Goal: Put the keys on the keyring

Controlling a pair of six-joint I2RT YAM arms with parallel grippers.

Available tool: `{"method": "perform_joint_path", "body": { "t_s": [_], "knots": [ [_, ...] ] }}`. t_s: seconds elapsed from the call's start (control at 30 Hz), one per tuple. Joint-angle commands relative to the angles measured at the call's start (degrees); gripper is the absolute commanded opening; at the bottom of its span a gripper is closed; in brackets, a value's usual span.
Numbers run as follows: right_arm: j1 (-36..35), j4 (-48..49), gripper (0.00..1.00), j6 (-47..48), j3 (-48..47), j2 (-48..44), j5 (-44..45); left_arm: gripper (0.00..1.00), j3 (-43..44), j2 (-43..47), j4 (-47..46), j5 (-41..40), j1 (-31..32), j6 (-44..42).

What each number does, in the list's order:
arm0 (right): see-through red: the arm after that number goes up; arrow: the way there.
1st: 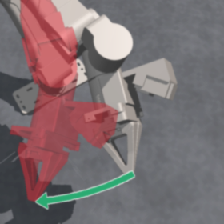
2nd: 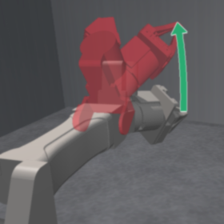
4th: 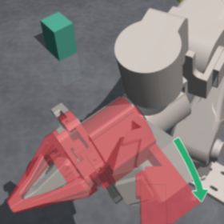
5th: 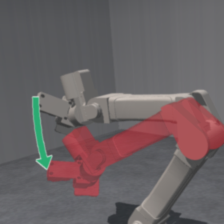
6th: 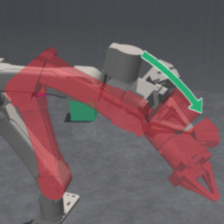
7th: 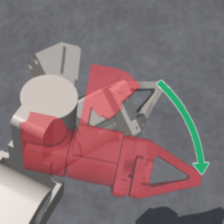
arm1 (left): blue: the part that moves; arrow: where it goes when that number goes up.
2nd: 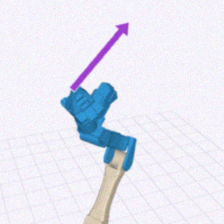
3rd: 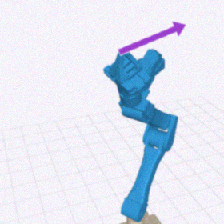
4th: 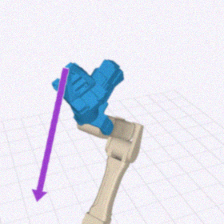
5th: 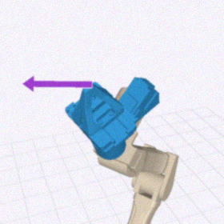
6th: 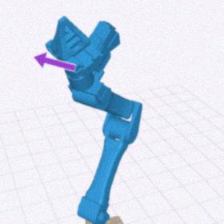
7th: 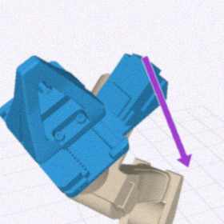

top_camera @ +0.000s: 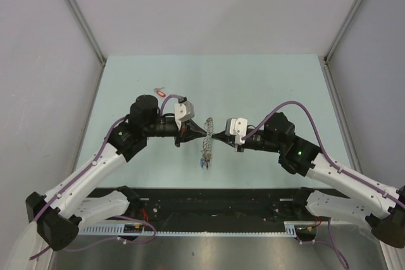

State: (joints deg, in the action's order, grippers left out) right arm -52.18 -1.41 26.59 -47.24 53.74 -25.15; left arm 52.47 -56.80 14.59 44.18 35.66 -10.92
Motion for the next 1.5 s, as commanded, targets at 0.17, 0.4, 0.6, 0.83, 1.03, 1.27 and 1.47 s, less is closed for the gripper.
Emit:
{"method": "perform_joint_path", "body": {
  "t_s": [0.17,0.4,0.6,0.83,1.03,1.27,1.47],
  "knots": [
    [-0.6,0.7,0.0,-1.8,-1.1,0.7,-0.1,0.0,1.8,2.1,-5.9,1.2,-1.0,0.5],
    [-0.6,0.8,0.0,-1.7,-1.2,1.2,-0.7,0.0,0.9,2.7,-7.6,1.7,-1.1,1.5],
    [-0.5,2.8,0.0,-2.9,-1.2,2.4,0.2,0.0,-0.3,3.5,-10.3,2.0,-1.3,2.7],
    [-0.1,4.5,0.23,-4.0,-0.6,2.2,3.7,0.01,-0.6,4.1,-11.0,1.9,-1.5,3.0],
    [-0.1,7.0,0.35,-4.4,1.1,0.7,5.7,0.0,-0.6,4.1,-11.0,2.0,-1.6,3.1],
    [0.5,9.1,0.42,-6.8,1.9,-0.7,4.7,0.0,-0.6,3.8,-11.0,1.5,-1.6,2.9],
    [1.0,11.4,0.46,-11.3,1.9,-2.6,4.5,0.0,-0.6,3.7,-10.9,0.6,-1.6,2.8]
  ]
}}
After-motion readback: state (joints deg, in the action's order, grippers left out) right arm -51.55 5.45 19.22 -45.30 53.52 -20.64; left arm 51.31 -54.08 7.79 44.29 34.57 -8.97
